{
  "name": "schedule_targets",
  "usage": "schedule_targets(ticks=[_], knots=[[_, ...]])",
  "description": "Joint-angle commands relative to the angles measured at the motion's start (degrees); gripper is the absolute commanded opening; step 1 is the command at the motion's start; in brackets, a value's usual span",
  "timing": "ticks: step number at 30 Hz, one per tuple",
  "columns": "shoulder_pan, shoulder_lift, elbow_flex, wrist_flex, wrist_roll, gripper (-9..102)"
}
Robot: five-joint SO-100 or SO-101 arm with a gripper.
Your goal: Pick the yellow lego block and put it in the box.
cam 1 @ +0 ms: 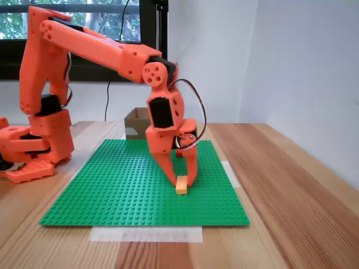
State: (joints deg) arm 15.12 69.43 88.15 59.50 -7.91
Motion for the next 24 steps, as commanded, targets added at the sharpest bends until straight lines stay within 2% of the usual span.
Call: schedule_targets(ticks=[1,24], knots=[[0.8,4.4,0.3,-0.4,-0.3,4],[-2.0,24.6,10.2,1.6,0.2,4]])
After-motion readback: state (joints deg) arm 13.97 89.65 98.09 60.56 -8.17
